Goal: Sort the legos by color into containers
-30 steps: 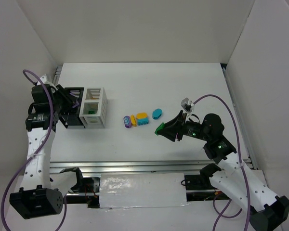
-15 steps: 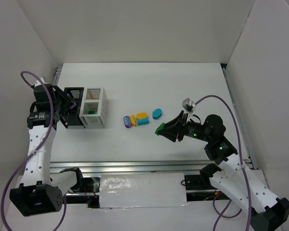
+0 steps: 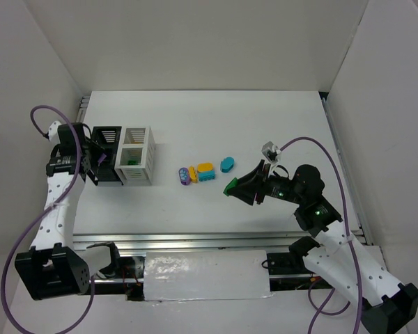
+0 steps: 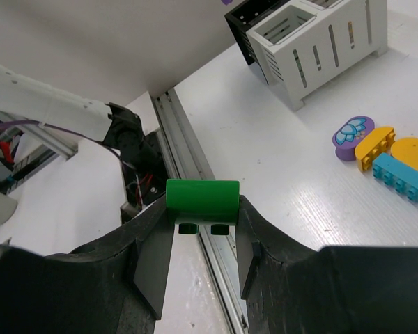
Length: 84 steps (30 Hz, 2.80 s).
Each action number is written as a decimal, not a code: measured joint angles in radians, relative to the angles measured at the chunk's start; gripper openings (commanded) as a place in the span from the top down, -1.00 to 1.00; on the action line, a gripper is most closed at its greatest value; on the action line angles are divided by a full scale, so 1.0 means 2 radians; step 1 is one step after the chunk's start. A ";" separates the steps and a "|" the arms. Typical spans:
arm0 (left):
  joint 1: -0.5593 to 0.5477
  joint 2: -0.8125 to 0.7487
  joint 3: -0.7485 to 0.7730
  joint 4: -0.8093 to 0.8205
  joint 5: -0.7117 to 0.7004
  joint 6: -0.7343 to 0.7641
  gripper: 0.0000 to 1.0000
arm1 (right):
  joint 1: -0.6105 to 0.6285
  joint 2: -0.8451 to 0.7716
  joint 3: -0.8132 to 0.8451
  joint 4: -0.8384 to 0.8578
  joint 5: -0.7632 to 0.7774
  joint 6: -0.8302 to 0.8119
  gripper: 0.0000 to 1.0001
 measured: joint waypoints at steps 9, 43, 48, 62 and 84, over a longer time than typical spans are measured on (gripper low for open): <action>0.000 0.031 -0.012 0.037 -0.023 -0.027 0.49 | 0.001 0.001 0.000 0.001 -0.009 0.000 1.00; 0.000 -0.060 0.092 -0.024 0.035 0.059 -0.99 | 0.167 0.261 0.188 -0.045 0.218 0.010 1.00; 0.000 -0.133 0.071 -0.045 0.046 0.110 -0.99 | 0.207 0.428 0.308 -0.031 0.313 0.017 1.00; 0.005 -0.207 -0.033 -0.045 -0.008 0.116 -0.99 | 0.250 0.678 0.530 0.025 0.381 -0.025 1.00; 0.008 -0.206 -0.034 -0.052 -0.016 0.113 -0.99 | 0.256 0.783 0.659 -0.019 0.386 -0.067 -0.64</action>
